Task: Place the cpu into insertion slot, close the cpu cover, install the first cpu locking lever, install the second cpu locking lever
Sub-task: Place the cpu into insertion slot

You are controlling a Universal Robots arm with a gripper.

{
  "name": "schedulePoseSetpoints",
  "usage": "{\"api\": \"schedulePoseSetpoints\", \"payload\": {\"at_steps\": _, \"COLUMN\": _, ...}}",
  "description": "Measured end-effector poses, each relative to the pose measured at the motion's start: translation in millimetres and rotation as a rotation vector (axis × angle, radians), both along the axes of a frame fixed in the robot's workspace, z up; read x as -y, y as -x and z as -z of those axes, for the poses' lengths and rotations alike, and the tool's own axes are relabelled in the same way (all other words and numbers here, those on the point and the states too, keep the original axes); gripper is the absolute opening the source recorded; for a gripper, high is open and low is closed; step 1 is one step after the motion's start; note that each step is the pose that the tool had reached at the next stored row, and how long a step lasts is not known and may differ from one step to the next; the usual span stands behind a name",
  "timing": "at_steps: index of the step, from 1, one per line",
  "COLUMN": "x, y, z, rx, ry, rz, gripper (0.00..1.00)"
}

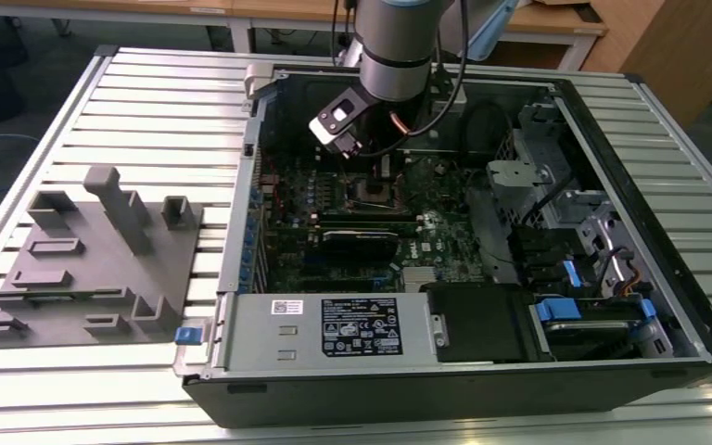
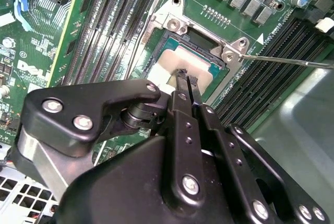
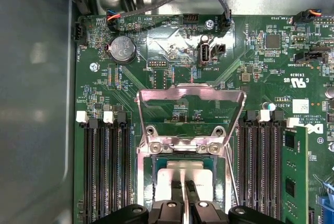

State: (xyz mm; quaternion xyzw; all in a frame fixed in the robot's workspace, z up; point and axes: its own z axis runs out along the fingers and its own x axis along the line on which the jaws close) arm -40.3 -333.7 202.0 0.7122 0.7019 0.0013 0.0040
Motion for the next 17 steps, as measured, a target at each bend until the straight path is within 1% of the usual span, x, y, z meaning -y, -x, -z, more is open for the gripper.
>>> {"api": "schedulePoseSetpoints", "payload": {"at_steps": 17, "x": 0.0, "y": 0.1, "z": 2.5, "rx": 0.0001, "ry": 0.0002, "rz": 0.0, "gripper": 0.16}}
